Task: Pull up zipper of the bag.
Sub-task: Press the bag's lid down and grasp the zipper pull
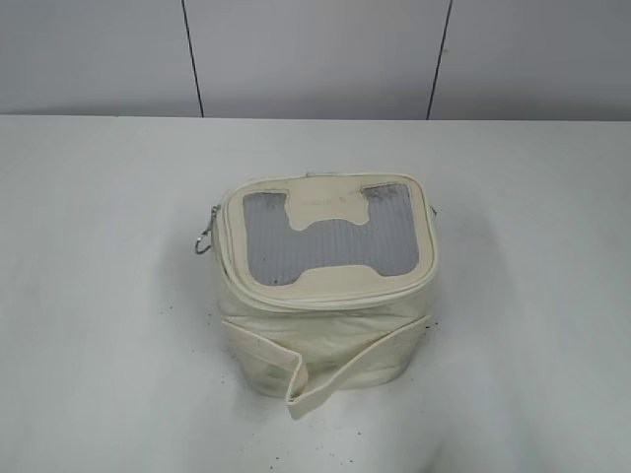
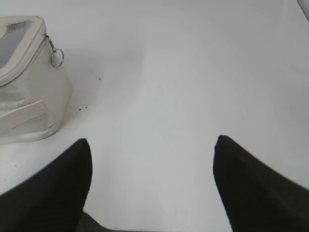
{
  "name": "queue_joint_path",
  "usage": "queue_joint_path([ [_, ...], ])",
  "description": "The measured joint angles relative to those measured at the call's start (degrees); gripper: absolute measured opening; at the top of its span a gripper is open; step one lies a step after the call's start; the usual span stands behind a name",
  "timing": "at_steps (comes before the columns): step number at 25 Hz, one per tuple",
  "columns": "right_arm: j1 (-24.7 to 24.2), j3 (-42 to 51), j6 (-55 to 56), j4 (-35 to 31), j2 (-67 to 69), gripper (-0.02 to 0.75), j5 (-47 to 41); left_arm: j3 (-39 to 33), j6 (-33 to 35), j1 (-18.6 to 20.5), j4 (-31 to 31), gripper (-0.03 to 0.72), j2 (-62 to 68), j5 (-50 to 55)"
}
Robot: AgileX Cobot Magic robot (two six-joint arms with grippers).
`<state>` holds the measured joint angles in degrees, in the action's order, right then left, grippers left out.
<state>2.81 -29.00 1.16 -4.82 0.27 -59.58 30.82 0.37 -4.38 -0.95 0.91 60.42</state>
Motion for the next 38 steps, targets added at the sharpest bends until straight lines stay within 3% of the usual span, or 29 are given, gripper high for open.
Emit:
queue_joint_path([
  [4, 0.0, -0.8, 0.0, -0.1, 6.5, 0.587, 4.6, 0.9, 0.0, -0.9, -3.4, 0.244, 5.8, -3.5],
  [8, 0.3, -1.2, -1.7, -2.1, 17.1, 0.587, 12.1, 0.9, 5.3, -0.9, -14.2, 0.245, 15.6, -10.1],
  [14, 5.9, -6.9, -6.5, -4.4, 35.0, 0.587, 23.8, 2.9, 24.6, -0.9, -35.1, 0.271, 31.7, -18.6],
  [17, 8.2, -12.2, -10.4, -4.6, 45.3, 0.587, 24.5, 4.3, 38.9, -0.9, -45.5, 0.309, 39.7, -19.8],
  [21, 8.8, -20.7, -18.6, -8.5, 58.6, 0.587, 24.2, 6.3, 51.7, -0.9, -55.6, 0.34, 51.8, -19.9],
  [27, 9.0, -36.0, -38.7, -18.8, 79.1, 0.563, 16.0, 11.7, 62.3, -0.9, -58.1, 0.347, 67.3, -13.3],
  [31, 10.3, -46.1, -50.7, -26.2, 90.6, 0.537, 10.1, 14.1, 63.5, -0.9, -58.2, 0.347, 75.2, -11.6],
  [38, 16.2, -64.2, -56.5, -29.2, 107.0, 0.521, 2.5, 14.5, 68.5, -0.9, -58.8, 0.372, 85.0, -11.9],
])
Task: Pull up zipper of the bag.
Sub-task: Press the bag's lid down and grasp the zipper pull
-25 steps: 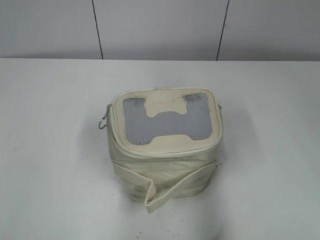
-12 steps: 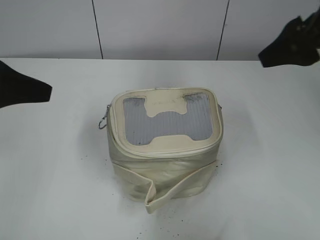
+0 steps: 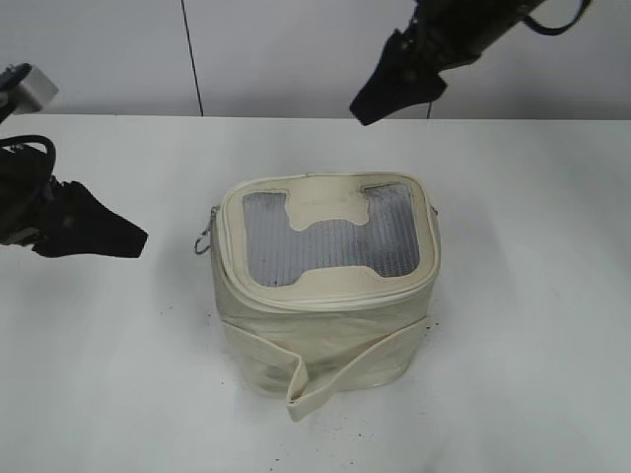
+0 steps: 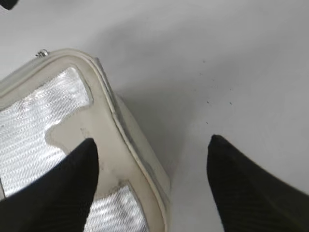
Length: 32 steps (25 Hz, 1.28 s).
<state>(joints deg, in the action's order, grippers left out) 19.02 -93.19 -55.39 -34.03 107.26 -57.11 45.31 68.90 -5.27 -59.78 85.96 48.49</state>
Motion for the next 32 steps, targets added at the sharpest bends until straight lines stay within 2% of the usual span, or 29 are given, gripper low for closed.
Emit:
queue_joint_path([
  [4, 3.7, -9.7, 0.1, -0.4, 8.9, 0.521, -4.7, 0.1, 2.8, -0.3, -1.4, 0.41, 2.3, 0.2],
  [8, 5.7, -15.5, 1.0, -0.5, 15.7, 0.521, -8.2, 0.2, 3.7, -2.7, -1.7, 0.424, 2.3, -2.3],
  [15, 5.9, -17.9, 2.5, -0.5, 20.4, 0.503, -10.6, 0.2, 4.0, -7.5, -2.0, 0.426, 2.4, -9.0],
  [22, 5.9, -17.9, 2.7, -0.7, 20.5, 0.387, -11.2, 0.8, 4.1, -9.1, -2.3, 0.428, 3.9, -10.7],
  [26, 5.9, -18.0, 2.7, -0.9, 20.5, 0.337, -11.8, 2.8, 4.1, -9.2, -1.9, 0.461, 5.2, -10.4],
  [28, 5.9, -18.0, 2.7, -1.1, 20.5, 0.279, -12.2, 3.3, 4.1, -9.2, -1.4, 0.477, 5.2, -10.3],
  [32, 6.0, -18.0, 2.7, -1.6, 20.5, 0.081, -13.0, 3.6, 4.2, -9.2, 0.8, 0.485, 5.5, -10.3],
])
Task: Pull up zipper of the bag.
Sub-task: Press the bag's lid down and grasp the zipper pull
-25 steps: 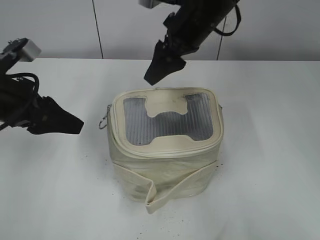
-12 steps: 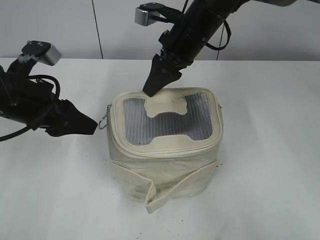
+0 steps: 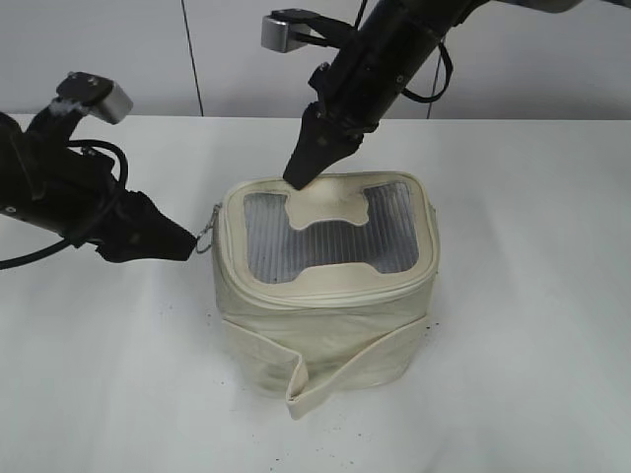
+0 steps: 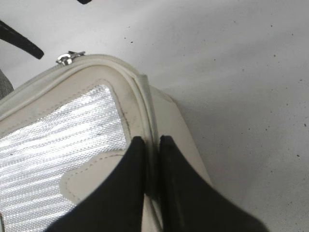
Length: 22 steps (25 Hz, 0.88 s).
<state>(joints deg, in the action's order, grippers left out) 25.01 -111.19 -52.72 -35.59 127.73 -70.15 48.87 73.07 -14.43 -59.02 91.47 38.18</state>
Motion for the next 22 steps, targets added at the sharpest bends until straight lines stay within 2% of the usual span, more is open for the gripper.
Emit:
queue_joint_path([
  [3, 0.0, 0.0, -0.1, -0.1, 0.0, 0.016, -0.1, 0.0, 0.0, 0.0, 1.0, 0.492, 0.7, 0.1],
  [7, 0.0, 0.0, -0.1, -0.1, 0.0, 0.015, -0.1, 0.0, 0.0, -0.6, 1.7, 0.497, 0.8, 0.1],
  [14, 0.0, 0.0, 0.5, -0.2, 0.0, 0.009, -0.1, 0.0, 0.0, -4.0, 1.9, 0.498, 0.8, -3.9],
  [22, 0.0, 0.0, 0.5, -0.2, 0.0, 0.009, -0.1, 0.0, 0.0, -4.4, -0.3, 0.491, 2.2, -10.3],
])
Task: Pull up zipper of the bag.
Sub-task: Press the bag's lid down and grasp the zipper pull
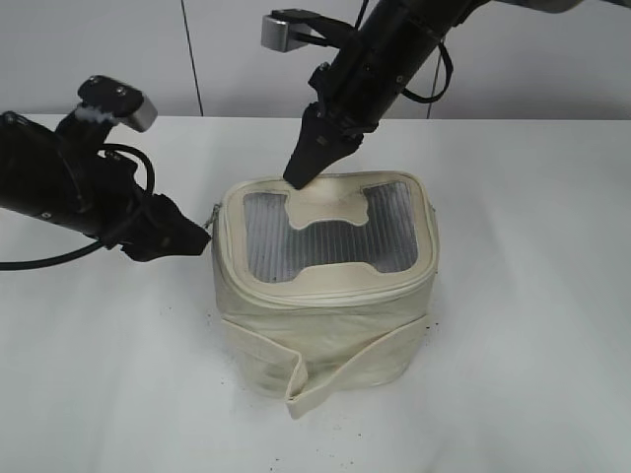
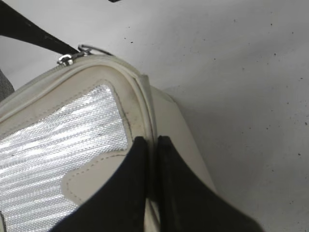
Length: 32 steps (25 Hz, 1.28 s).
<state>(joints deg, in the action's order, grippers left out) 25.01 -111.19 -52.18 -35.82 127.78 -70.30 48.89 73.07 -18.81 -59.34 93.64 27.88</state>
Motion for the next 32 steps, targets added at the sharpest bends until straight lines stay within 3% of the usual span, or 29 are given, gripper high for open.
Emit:
queue_joint_path([
  [7, 0.0, 0.0, 0.0, 0.2, 0.0, 0.008, 0.0, 1.2, 0.1, -2.4, 0.0, 0.482, 2.9, 0.1],
  [10, 0.0, 0.0, 0.1, 0.5, 0.0, 0.008, 0.0, 2.3, 0.3, -2.9, 0.5, 0.435, 3.2, -0.1],
  [13, -0.1, 0.0, 0.2, 0.5, 0.0, 0.008, 0.0, 2.8, 0.4, -3.1, 0.5, 0.302, 3.3, 0.1],
  [16, -0.1, 0.0, 0.3, 0.5, 0.0, 0.008, 0.0, 3.1, 0.4, -3.2, 0.5, 0.092, 3.3, 1.4],
  [18, -0.1, 0.0, 0.3, 0.5, 0.0, 0.008, 0.0, 3.3, 0.3, -3.3, 1.2, 0.014, 3.2, 2.8],
  [23, -0.1, 0.0, 0.4, 0.5, 0.0, 0.008, 0.0, 3.4, -0.7, -3.3, 4.2, -0.003, 1.2, 5.4],
  [32, -0.1, 0.0, 1.6, 0.5, 0.0, 0.008, 0.0, 3.4, -15.5, -3.4, 16.6, -0.003, -3.4, 13.9],
])
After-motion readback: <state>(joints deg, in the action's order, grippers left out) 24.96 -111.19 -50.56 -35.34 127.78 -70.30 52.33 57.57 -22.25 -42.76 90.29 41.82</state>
